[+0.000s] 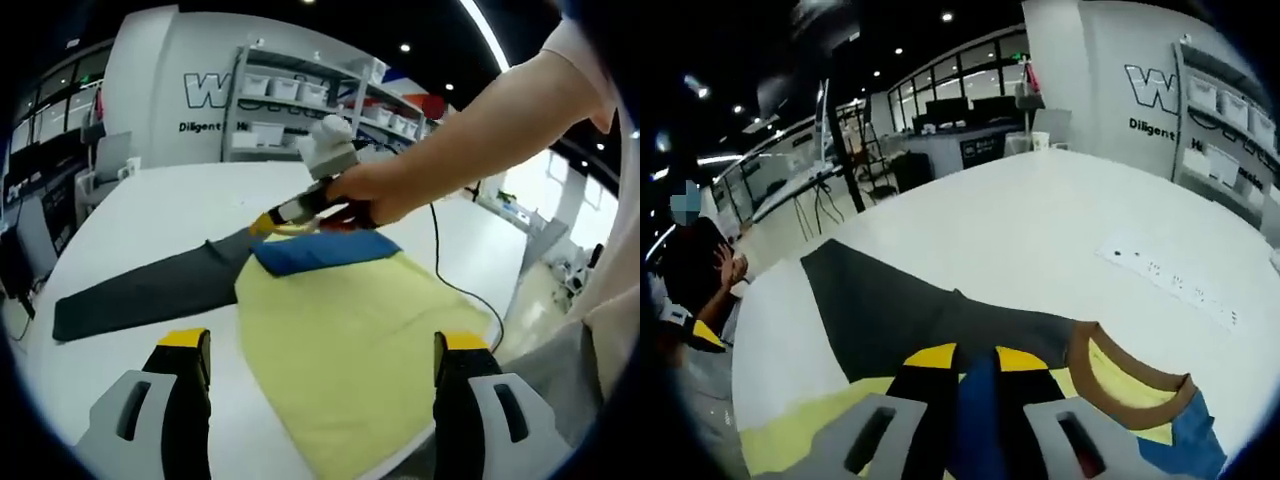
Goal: Fold the garment on the visible template until the final outline fits inside the template.
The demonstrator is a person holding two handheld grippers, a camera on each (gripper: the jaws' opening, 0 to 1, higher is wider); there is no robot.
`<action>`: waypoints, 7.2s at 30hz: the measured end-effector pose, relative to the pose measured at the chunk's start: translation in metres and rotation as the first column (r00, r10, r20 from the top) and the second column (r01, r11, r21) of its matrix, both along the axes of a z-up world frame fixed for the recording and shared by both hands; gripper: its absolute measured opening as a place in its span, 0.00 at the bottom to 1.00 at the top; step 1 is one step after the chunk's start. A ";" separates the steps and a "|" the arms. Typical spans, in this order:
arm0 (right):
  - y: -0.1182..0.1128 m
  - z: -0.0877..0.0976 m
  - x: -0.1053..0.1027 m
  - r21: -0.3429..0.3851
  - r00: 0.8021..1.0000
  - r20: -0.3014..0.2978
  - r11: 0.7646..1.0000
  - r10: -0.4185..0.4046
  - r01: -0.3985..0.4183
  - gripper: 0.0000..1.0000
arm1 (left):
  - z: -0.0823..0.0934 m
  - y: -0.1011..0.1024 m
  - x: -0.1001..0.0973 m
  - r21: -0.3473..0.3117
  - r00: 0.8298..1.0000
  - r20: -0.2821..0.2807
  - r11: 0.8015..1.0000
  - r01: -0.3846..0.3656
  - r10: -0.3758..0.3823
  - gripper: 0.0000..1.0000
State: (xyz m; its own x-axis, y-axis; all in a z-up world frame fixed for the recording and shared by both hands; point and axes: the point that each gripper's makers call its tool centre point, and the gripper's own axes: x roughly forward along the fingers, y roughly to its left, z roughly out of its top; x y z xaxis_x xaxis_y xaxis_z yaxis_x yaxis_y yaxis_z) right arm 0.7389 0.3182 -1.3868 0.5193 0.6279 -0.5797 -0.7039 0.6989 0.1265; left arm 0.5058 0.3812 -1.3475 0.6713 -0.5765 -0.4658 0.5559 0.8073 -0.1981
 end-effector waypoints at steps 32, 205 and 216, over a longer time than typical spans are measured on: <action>-0.054 0.078 -0.118 0.097 0.991 0.135 0.995 -0.004 -0.009 0.21 | -0.037 0.213 0.079 -0.072 0.895 -0.087 0.893 -0.444 0.437 0.74; -0.208 0.040 -0.190 0.123 0.991 0.132 0.992 0.006 -0.023 0.56 | -0.018 -0.142 0.067 -0.064 0.889 -0.042 0.889 0.453 -0.456 0.29; -0.195 0.033 -0.214 0.118 0.982 0.121 0.981 0.143 -0.157 0.55 | -0.041 -0.077 -0.007 0.099 0.826 -0.129 0.822 0.561 -0.548 0.32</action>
